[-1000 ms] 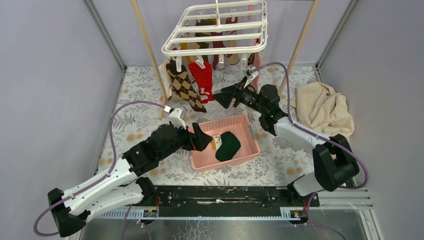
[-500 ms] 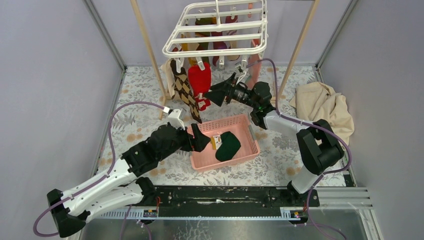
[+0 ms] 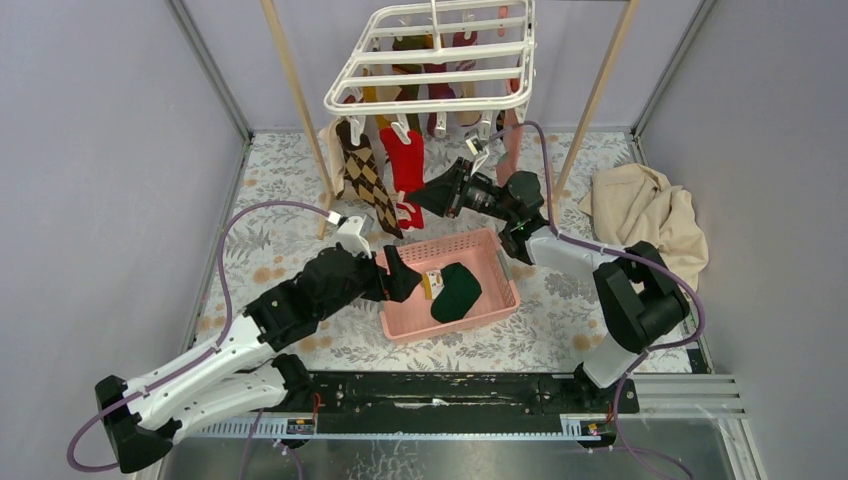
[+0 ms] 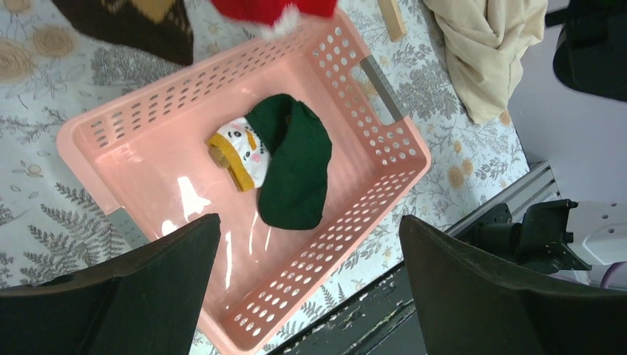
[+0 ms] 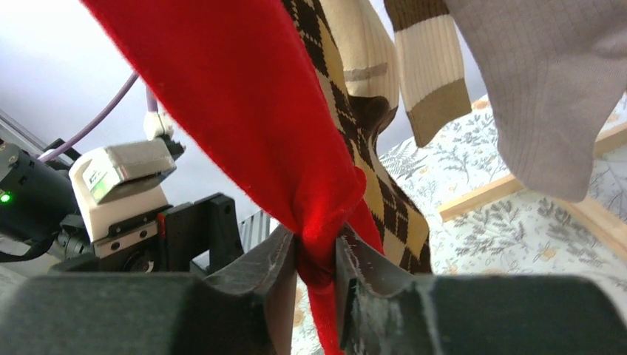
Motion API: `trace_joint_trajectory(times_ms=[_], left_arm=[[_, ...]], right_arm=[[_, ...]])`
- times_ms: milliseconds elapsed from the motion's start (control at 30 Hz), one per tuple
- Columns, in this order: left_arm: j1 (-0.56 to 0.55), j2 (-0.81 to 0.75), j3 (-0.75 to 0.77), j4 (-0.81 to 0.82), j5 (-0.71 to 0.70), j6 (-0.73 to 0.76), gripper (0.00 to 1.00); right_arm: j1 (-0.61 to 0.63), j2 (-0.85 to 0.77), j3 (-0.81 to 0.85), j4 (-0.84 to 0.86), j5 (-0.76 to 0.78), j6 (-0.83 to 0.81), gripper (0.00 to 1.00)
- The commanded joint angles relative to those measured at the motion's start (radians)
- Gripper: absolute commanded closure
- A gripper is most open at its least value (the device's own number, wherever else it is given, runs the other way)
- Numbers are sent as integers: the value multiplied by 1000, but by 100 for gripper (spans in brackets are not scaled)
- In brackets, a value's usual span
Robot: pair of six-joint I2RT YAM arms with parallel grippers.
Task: Remove the socks clipped to the hanger
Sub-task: Remove the sock from the hanger.
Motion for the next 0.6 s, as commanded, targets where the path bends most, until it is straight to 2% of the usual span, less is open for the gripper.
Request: trace_joint_trajectory(times_ms=[0,133,367,567], left_arm=[[-6,14,69,25,-52,35,1],[-6,45,126,37,-77,67,1],[-5,109,172,99,-147,102,1],[-5,130,163,216,-146,142,1]], right_arm=[[3,-96,-47,52,-30,50,75],[4,-162,-95,11,-10,69,86],[5,-245,-131,27,-10,208,88],[11,-332,-173,-46,51,261,90]])
